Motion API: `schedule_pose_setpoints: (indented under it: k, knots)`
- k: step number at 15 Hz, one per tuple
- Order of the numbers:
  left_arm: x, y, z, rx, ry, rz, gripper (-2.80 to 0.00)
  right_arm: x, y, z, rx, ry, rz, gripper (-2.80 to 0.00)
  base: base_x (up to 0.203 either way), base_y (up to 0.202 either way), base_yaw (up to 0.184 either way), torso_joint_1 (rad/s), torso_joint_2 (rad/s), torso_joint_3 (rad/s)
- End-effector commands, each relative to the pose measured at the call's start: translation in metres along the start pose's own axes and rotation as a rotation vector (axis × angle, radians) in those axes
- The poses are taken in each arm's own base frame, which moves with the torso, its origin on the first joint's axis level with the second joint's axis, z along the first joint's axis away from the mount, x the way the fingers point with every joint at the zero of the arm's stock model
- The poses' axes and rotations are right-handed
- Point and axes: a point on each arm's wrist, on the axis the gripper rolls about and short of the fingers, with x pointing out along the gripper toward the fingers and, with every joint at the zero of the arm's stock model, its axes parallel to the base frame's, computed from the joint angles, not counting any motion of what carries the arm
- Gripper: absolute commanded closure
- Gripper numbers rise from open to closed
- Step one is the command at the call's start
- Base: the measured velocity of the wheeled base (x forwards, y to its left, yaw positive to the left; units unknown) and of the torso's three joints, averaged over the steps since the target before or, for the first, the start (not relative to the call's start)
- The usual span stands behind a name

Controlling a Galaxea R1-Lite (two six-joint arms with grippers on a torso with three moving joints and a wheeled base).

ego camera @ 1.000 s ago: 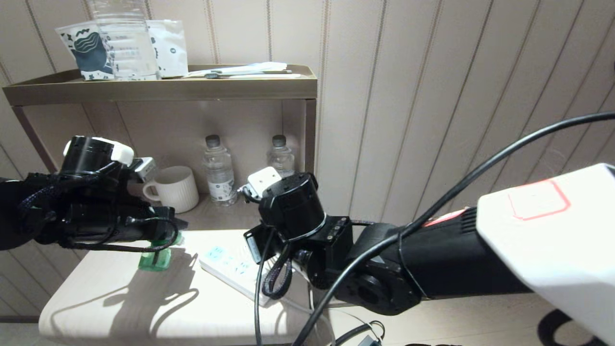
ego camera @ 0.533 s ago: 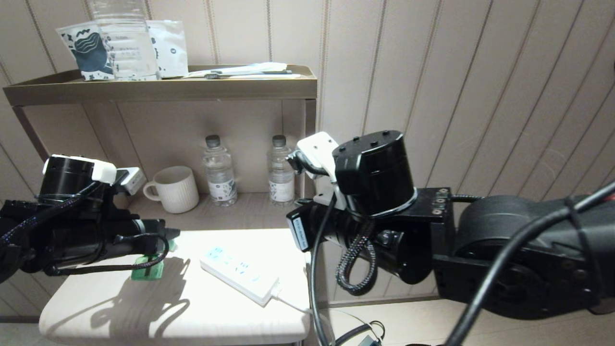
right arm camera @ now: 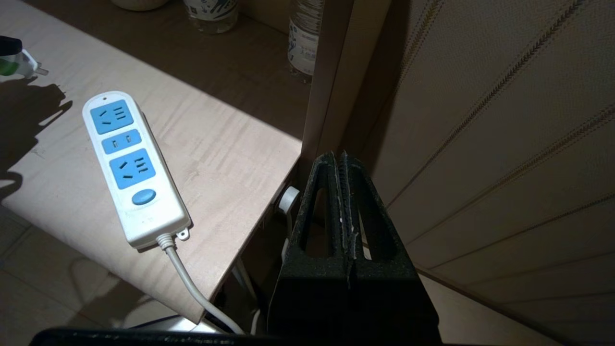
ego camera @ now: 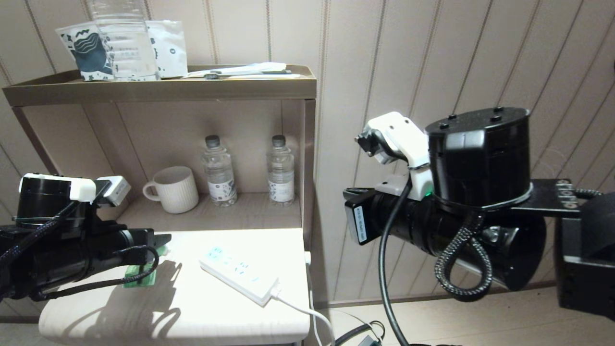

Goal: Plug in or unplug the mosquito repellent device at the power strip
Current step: Place the mosquito repellent liquid on the table

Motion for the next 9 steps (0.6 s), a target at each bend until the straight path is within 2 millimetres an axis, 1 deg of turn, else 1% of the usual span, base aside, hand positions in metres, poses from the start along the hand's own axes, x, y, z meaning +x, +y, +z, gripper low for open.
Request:
schedule_pose_setpoints:
  k: [1,2,4,7,9]
  knots:
    - [0.000,0.002,-0.006,-0.002,-0.001,0.003,0.00,-0.013,-0.010,0.003,0.016,-0.025,-0.014,0.00,0.000,0.000,0.000,0.000,0.00,0.000]
    - [0.000,0.002,-0.010,-0.001,-0.017,0.001,0.00,-0.015,-0.015,0.002,0.021,-0.022,-0.028,0.00,0.000,0.000,0.000,0.000,0.00,0.000]
    - [-0.001,0.003,-0.016,0.003,-0.088,-0.004,0.00,-0.021,-0.020,0.001,0.028,-0.027,-0.033,0.00,0.000,0.000,0.000,0.000,0.00,0.000]
    - [-0.005,0.005,-0.024,0.001,-0.194,0.040,0.00,-0.026,-0.030,-0.001,0.038,-0.029,-0.061,0.00,0.000,0.000,0.000,0.000,0.00,0.000]
    - [-0.012,0.006,-0.028,-0.001,-0.223,0.045,0.00,-0.030,-0.031,-0.005,0.034,-0.021,-0.063,0.00,0.000,0.000,0.000,0.000,0.00,0.000]
